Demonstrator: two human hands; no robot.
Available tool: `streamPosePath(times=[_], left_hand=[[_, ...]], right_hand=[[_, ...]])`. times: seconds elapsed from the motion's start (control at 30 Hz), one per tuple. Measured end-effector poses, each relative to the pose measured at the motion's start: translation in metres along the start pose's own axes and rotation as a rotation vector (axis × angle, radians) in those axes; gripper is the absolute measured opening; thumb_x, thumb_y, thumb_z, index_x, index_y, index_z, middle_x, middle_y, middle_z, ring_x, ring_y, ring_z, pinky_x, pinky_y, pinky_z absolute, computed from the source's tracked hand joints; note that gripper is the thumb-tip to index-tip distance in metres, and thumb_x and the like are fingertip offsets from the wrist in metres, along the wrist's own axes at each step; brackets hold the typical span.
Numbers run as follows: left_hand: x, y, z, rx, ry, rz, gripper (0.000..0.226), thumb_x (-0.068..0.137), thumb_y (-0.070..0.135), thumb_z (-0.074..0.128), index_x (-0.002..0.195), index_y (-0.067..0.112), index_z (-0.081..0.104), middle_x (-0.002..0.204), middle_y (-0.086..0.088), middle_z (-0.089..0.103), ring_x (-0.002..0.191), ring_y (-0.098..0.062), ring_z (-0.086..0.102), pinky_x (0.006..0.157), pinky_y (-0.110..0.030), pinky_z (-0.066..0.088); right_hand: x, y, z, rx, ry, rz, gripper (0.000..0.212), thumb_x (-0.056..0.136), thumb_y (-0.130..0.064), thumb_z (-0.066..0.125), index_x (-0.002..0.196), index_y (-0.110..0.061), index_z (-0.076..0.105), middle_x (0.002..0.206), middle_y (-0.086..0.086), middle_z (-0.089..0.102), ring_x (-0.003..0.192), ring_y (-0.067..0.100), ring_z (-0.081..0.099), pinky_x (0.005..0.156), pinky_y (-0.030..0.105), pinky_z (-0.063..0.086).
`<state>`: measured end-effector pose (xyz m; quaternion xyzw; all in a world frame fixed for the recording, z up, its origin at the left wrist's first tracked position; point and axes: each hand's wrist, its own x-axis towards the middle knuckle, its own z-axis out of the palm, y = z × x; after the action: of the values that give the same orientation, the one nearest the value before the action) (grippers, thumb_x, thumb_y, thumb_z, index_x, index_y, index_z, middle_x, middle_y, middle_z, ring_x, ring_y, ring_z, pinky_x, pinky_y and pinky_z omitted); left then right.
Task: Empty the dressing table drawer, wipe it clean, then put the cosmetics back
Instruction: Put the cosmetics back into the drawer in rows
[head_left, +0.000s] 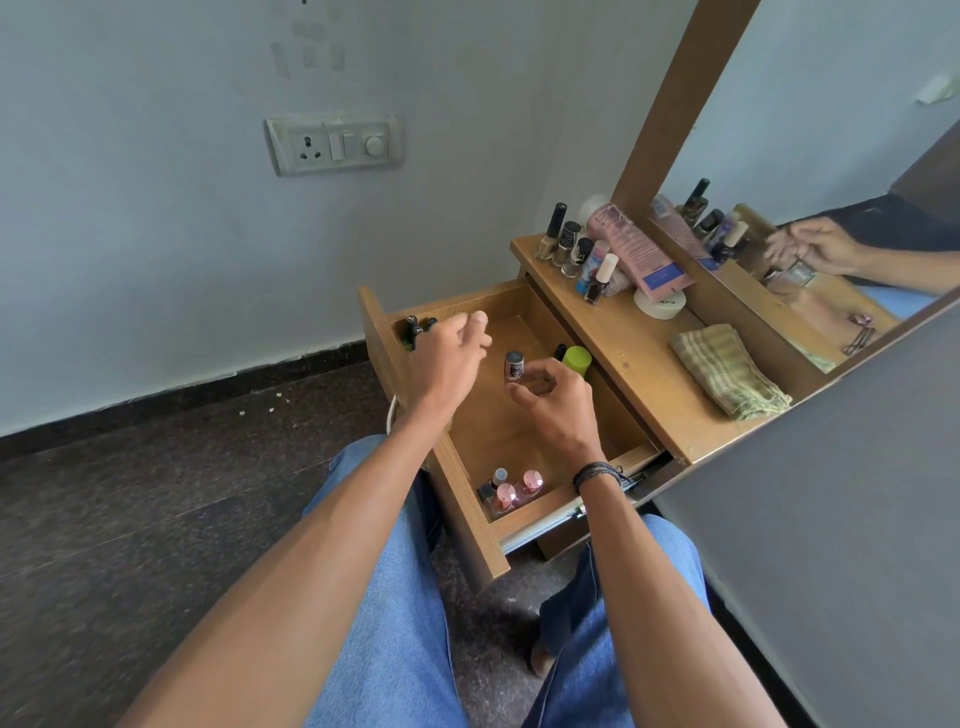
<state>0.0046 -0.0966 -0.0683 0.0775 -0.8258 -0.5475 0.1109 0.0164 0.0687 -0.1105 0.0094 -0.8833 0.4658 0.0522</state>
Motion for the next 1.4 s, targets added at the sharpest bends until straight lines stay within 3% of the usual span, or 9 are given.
streamPosePath(times=[0.17,0.33,0.53,0.73,1.0,1.1,1.23,1.3,1.4], left_hand=[[0.003,-0.007,-0.009,-0.293,0.273,-0.066,0.021,0.099,0.012,0.053,0.108,0.016,0.071,0.089,0.0,0.074,0.081,-0.015,0.07,0.074,-0.038,0.062],[0.002,-0.009,-0.008,-0.313,0.26,-0.062,0.024,0.094,0.005,0.054,0.109,0.017,0.068,0.091,0.0,0.073,0.08,-0.015,0.069,0.078,-0.04,0.061],[0.002,-0.012,-0.009,-0.316,0.228,-0.041,0.023,0.096,0.005,0.055,0.112,0.017,0.066,0.091,0.001,0.071,0.08,-0.015,0.068,0.076,-0.038,0.061],[0.003,-0.012,-0.007,-0.219,0.174,-0.026,0.02,0.096,0.009,0.057,0.108,0.022,0.066,0.096,0.004,0.072,0.086,-0.018,0.069,0.073,-0.034,0.061],[-0.002,-0.006,-0.006,0.127,-0.115,0.1,0.018,0.093,0.017,0.066,0.108,0.026,0.069,0.103,0.014,0.068,0.091,-0.002,0.064,0.062,-0.01,0.042],[-0.004,-0.007,-0.003,0.304,-0.222,0.177,0.024,0.092,0.024,0.07,0.115,0.03,0.069,0.117,0.014,0.065,0.105,-0.006,0.059,0.063,-0.016,0.04],[-0.004,-0.008,0.001,0.524,-0.345,0.274,0.035,0.093,0.03,0.07,0.127,0.029,0.065,0.136,0.011,0.059,0.129,-0.017,0.048,0.09,-0.034,0.044],[-0.002,-0.007,0.004,0.586,-0.366,0.315,0.039,0.092,0.029,0.072,0.131,0.028,0.065,0.14,0.007,0.058,0.13,-0.02,0.048,0.1,-0.038,0.044],[-0.002,-0.006,0.009,0.641,-0.366,0.353,0.043,0.092,0.024,0.074,0.135,0.025,0.064,0.14,0.003,0.06,0.128,-0.02,0.051,0.1,-0.039,0.05]], right_hand=[[0.002,0.001,0.001,-0.045,-0.027,-0.001,0.032,0.088,-0.026,0.079,0.117,-0.02,0.067,0.103,-0.01,0.07,0.09,0.001,0.066,0.076,0.016,0.054],[0.001,0.004,0.003,-0.157,-0.106,-0.011,0.032,0.088,-0.03,0.078,0.118,-0.02,0.07,0.103,-0.008,0.071,0.091,0.004,0.066,0.082,0.028,0.06],[0.003,0.004,0.005,-0.236,-0.153,0.028,0.031,0.085,-0.031,0.082,0.112,-0.022,0.07,0.103,-0.005,0.071,0.093,0.012,0.067,0.083,0.03,0.058],[0.005,0.0,0.011,-0.335,-0.172,0.065,0.036,0.087,-0.031,0.08,0.118,-0.018,0.067,0.111,0.005,0.073,0.102,0.026,0.069,0.089,0.045,0.058],[-0.002,-0.003,0.007,-0.356,-0.13,0.17,0.04,0.084,-0.024,0.081,0.122,-0.025,0.069,0.107,0.003,0.075,0.099,0.025,0.07,0.089,0.044,0.059],[-0.003,-0.002,0.006,-0.349,-0.133,0.207,0.034,0.083,-0.024,0.08,0.116,-0.028,0.071,0.103,0.004,0.075,0.098,0.029,0.071,0.088,0.046,0.06],[-0.006,-0.006,0.004,-0.345,-0.139,0.212,0.03,0.086,-0.021,0.074,0.115,-0.027,0.072,0.105,0.004,0.075,0.099,0.03,0.071,0.088,0.042,0.059],[-0.007,-0.007,0.003,-0.336,-0.132,0.215,0.029,0.088,-0.018,0.069,0.116,-0.026,0.072,0.106,0.005,0.075,0.1,0.03,0.071,0.087,0.042,0.059],[-0.008,-0.008,0.002,-0.325,-0.107,0.235,0.03,0.09,-0.011,0.062,0.116,-0.024,0.072,0.109,0.006,0.075,0.1,0.029,0.071,0.086,0.041,0.059]])
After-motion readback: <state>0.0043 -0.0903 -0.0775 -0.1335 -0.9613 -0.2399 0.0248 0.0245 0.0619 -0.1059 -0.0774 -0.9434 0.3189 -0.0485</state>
